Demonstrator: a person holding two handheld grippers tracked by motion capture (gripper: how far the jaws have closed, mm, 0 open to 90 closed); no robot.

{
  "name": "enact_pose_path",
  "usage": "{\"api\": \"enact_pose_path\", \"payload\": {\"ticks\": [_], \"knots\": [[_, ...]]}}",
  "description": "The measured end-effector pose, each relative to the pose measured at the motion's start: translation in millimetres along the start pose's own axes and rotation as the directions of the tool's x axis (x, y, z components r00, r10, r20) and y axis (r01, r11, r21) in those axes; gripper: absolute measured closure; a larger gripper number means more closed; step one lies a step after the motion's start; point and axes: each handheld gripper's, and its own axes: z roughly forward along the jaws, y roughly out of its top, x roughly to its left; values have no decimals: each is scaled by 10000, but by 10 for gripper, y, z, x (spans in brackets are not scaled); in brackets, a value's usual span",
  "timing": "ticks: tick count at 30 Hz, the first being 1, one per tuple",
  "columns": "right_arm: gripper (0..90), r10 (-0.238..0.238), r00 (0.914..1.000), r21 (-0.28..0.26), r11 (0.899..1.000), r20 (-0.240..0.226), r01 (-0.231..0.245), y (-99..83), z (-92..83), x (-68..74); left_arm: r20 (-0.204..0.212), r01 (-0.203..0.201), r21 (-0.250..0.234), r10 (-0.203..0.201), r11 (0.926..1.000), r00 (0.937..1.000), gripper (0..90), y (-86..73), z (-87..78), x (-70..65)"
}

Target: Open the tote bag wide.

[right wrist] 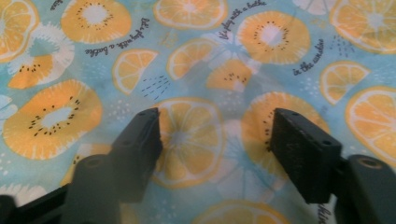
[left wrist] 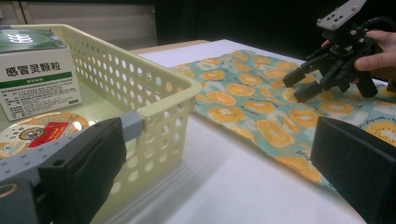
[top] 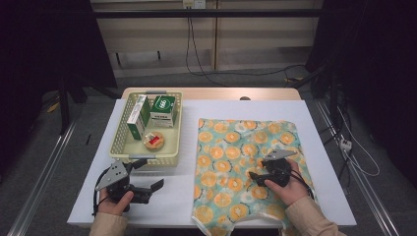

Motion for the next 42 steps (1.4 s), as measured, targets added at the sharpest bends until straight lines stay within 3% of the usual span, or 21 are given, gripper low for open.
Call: {"api": "enact_pose_path", "payload": {"ticks": [2,9,10,11,12,14,22,26,30,34,42], "knots": [[483,41,10000,-67,10000,48,-41,-4,-12,-37,9,-24,27,24,10000,10000,31,0,5,-3],[608,-36,9999,-38,10000,127,36,13,-12,-57,40,-89,74,89,9999,10000,31,1,17,-4],[657,-66,10000,31,10000,64,66,25,-12,-55,37,-84,76,84,9999,10000,31,0,19,-5],[774,-93,9999,21,10000,-70,93,41,-1,-58,36,-74,78,74,9999,10000,31,-1,21,-7],[774,-93,9999,21,10000,-70,93,41,-1,-58,32,-72,80,71,9999,10000,31,-2,23,-7],[900,-248,9996,-12,9997,-103,248,59,25,-41,46,-78,105,78,9999,10000,32,-2,25,-10],[900,-180,9998,118,9998,-45,181,103,29,-34,39,-102,180,101,9998,9999,32,-8,31,-7],[900,-38,10000,-160,9999,27,38,136,41,-62,50,-42,121,41,9999,10000,32,-2,26,-10],[900,-50,10000,-430,9991,65,52,240,40,-88,59,-126,145,125,9998,9999,32,-5,23,-6],[900,-279,9994,-229,9993,197,283,306,101,-112,91,-32,168,30,9999,10000,32,-12,25,-19],[900,152,9983,-716,9974,562,-111,408,139,-258,158,-57,217,54,9997,9999,32,-20,39,-26]]}}
